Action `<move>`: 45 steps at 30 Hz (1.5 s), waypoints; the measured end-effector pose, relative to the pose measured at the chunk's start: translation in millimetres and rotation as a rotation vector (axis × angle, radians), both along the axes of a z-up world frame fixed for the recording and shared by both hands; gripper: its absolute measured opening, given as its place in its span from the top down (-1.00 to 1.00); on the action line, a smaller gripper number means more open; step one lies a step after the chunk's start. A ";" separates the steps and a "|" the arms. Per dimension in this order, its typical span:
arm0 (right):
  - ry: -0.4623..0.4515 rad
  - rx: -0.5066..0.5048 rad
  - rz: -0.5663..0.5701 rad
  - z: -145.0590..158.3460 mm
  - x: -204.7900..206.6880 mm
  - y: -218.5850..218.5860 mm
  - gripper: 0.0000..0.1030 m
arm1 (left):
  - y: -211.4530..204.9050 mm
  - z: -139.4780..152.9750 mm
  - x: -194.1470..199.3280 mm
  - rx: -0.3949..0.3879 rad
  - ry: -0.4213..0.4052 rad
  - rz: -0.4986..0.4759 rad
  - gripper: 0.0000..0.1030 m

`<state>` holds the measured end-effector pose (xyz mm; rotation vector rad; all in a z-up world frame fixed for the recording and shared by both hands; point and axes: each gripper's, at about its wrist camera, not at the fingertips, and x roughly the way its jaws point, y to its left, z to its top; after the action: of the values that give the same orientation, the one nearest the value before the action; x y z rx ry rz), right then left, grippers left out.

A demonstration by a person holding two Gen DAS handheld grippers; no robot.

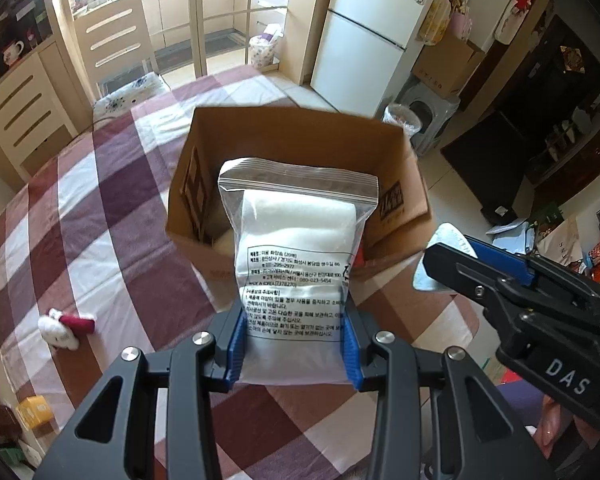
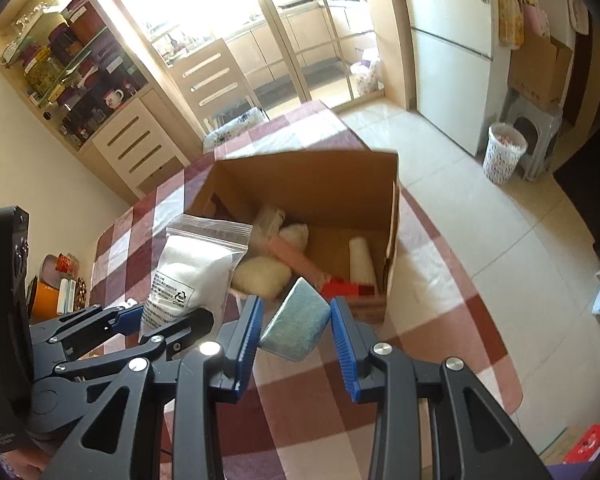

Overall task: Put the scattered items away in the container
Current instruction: 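Carry the cotton-pad bag and blue sponge with both tools over the cardboard box, then open both tools to drop the cotton-pad bag and sponge into the box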

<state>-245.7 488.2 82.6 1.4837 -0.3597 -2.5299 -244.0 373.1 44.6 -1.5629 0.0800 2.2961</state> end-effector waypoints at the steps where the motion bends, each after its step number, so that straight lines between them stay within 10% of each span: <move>1: 0.008 0.000 0.002 3.3 -5.2 -0.7 0.31 | 0.0 3.0 -4.9 0.010 -0.002 -0.002 0.22; 13: 0.080 0.020 -0.005 20.9 -70.3 -0.8 0.31 | 2.0 12.4 -80.2 0.080 -0.034 -0.012 0.21; 18: -0.007 0.037 -0.005 -19.3 -115.2 -2.6 0.69 | 7.5 -28.7 -112.7 0.041 -0.110 0.018 0.21; 28: -0.061 0.058 -0.051 -40.2 -117.9 10.8 0.65 | 18.9 -74.0 -114.6 -0.047 -0.179 -0.010 -0.07; 32: -0.074 0.056 -0.069 -35.5 -112.8 14.2 0.63 | 19.8 -65.8 -115.0 -0.049 -0.144 -0.019 -0.37; 45: 0.027 0.053 -0.026 34.0 -69.5 -5.9 0.34 | -43.8 13.7 -75.8 0.027 0.012 0.088 -0.46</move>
<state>-315.3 482.4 116.6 1.4710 -0.3124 -2.5968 -319.9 329.3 58.3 -1.5682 -0.0178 2.3640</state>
